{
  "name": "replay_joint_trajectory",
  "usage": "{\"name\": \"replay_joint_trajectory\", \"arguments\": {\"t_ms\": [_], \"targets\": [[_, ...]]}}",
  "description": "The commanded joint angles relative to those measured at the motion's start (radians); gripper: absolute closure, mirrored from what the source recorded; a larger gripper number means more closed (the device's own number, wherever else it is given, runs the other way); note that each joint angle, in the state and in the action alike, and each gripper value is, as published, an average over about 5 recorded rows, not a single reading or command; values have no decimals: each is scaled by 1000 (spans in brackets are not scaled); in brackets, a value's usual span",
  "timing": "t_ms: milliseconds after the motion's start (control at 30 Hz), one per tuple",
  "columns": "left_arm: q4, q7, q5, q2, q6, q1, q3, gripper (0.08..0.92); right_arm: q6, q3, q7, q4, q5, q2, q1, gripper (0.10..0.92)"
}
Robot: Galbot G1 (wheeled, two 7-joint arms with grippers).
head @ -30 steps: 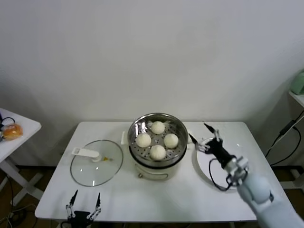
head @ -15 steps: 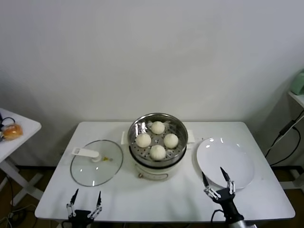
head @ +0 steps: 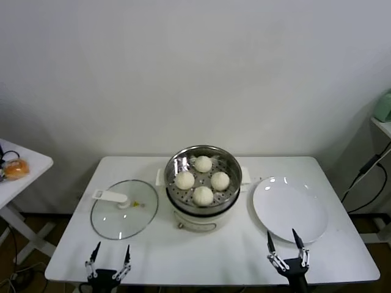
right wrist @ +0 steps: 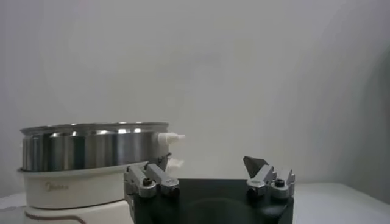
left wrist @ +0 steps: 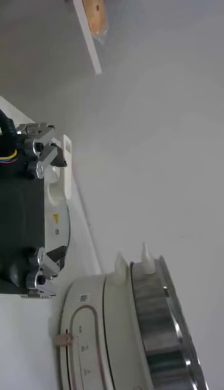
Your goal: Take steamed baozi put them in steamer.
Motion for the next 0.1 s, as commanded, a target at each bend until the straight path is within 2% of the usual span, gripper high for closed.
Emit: {"name": "replay_joint_trajectory", "arguments": {"t_ms": [33, 100], "targets": [[-4, -1, -2, -46, 2, 1, 1, 177, 40, 2, 6, -2, 3, 33, -34, 203], [-4, -1, -2, -46, 2, 1, 1, 177, 41, -1, 6, -2, 4, 33, -34, 203]]}}
